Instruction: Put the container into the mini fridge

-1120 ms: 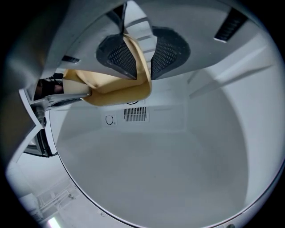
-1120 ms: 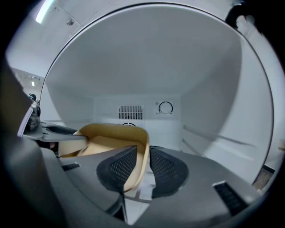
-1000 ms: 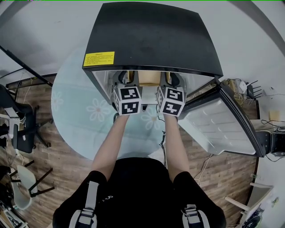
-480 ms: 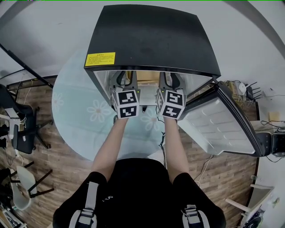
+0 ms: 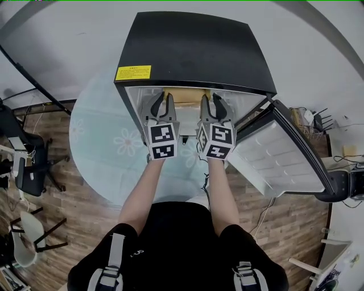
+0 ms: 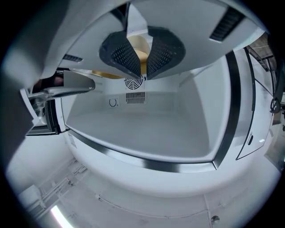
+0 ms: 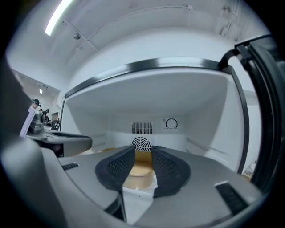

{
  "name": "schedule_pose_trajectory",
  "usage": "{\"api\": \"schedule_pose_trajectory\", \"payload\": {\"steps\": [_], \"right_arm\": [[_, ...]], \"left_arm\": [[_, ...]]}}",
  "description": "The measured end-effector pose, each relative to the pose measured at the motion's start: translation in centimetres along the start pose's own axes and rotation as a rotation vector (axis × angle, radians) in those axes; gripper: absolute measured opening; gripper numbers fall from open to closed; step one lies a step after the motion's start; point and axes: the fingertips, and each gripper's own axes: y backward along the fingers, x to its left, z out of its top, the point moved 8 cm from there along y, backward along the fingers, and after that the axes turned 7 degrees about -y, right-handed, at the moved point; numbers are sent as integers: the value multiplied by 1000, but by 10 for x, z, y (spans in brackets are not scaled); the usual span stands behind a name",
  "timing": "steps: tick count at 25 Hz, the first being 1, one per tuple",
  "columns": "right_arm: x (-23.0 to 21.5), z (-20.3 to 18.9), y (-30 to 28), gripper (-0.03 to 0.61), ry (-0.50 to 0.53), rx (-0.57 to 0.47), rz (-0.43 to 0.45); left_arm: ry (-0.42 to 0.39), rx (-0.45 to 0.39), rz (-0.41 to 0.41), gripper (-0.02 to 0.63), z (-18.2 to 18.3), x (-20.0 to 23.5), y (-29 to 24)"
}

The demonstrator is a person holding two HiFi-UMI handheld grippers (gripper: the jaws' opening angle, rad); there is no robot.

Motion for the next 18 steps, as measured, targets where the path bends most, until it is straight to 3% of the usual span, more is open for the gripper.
{"api": "schedule_pose_trajectory", "payload": {"steps": [4,7,12,18], "right_arm": [[8,8,22,97,12,-26,30],[11,11,41,93,23,-43,45],[16,11,72,8,19,-81,61],[31,-2,104,6,34,-106,130]], "left_arm": [[0,-29,1,6,10,-6,22],[-8,-52,-6,6,16,-10,40],[9,-92,-37,5,18,-18,71],[66,-133,-77,5,12,-26,106]]}}
